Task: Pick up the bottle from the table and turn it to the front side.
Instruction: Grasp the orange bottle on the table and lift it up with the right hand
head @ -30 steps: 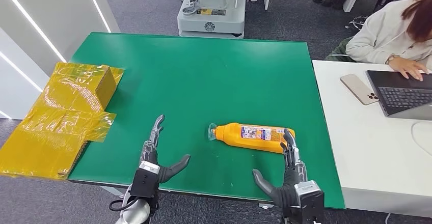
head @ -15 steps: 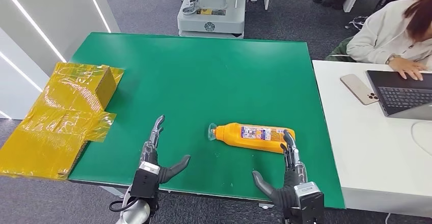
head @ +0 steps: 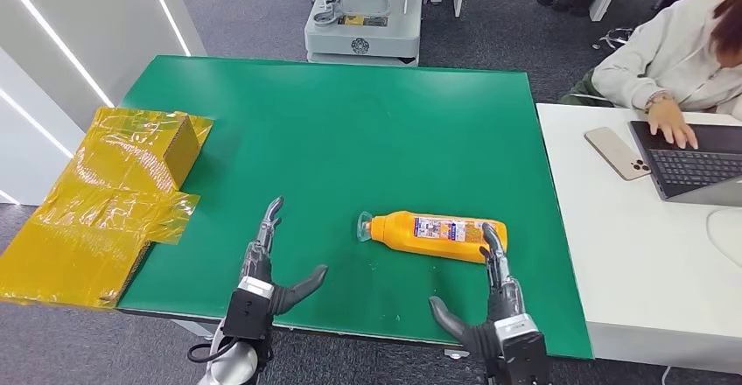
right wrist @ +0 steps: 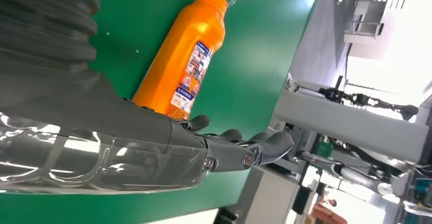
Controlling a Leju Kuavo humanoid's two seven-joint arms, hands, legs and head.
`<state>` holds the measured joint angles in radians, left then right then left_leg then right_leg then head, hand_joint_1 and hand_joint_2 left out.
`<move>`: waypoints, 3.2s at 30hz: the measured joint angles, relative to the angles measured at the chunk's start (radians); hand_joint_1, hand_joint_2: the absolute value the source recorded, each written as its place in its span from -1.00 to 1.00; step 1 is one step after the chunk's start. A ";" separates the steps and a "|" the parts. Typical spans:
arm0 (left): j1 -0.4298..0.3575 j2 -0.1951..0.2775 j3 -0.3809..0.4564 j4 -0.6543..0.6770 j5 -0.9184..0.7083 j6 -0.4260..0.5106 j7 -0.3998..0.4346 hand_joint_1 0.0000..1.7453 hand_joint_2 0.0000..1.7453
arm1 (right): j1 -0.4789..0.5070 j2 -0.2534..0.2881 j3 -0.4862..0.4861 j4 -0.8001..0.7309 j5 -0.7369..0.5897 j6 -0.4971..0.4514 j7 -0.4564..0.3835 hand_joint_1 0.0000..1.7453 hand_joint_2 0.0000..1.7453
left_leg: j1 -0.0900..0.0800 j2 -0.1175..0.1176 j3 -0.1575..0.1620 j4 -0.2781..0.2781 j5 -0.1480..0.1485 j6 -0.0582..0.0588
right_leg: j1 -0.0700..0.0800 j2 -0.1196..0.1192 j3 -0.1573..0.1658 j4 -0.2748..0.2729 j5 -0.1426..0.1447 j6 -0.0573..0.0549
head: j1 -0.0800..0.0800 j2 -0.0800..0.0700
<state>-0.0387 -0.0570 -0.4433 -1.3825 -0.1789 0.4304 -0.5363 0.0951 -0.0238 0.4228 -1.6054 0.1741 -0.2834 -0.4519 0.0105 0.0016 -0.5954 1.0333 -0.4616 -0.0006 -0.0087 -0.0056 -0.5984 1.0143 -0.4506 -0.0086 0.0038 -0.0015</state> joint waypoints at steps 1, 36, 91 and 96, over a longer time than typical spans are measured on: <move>-0.003 0.000 -0.001 0.000 0.000 -0.004 0.000 -1.00 1.00 | -0.009 -0.003 0.001 0.003 0.031 -0.009 0.009 -1.00 1.00 | 0.000 0.000 0.000 0.000 0.000 0.000 | 0.000 0.000 0.000 0.000 0.000 0.000 | 0.000 0.000; -0.086 -0.016 -0.050 0.070 0.030 -0.128 0.017 -1.00 1.00 | -0.803 -0.142 0.338 0.749 0.417 0.424 0.264 -1.00 1.00 | 0.000 0.001 -0.001 0.001 0.004 0.000 | 0.000 0.002 -0.001 0.001 0.005 0.000 | 0.000 0.000; -0.087 -0.019 0.024 0.095 0.260 -0.292 0.121 -1.00 1.00 | -1.104 -0.198 0.871 0.901 0.162 0.758 0.447 1.00 1.00 | 0.000 0.000 0.000 0.001 0.005 0.000 | 0.000 0.001 -0.001 0.001 0.005 0.000 | 0.000 0.000; -0.079 -0.019 0.027 0.095 0.255 -0.292 0.120 -1.00 1.00 | -1.090 -0.197 0.878 0.917 0.153 0.688 0.422 1.00 1.00 | 0.000 0.001 0.001 0.001 0.005 0.000 | 0.000 0.002 0.000 0.000 0.005 0.000 | 0.000 0.000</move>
<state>-0.1173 -0.0763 -0.4163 -1.2879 0.0762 0.1380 -0.4159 -0.9950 -0.2207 1.3005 -0.6886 0.3272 0.4047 -0.0302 0.0107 0.0027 -0.5941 1.0342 -0.4568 -0.0008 -0.0084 -0.0035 -0.5982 1.0147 -0.4457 -0.0084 0.0038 -0.0015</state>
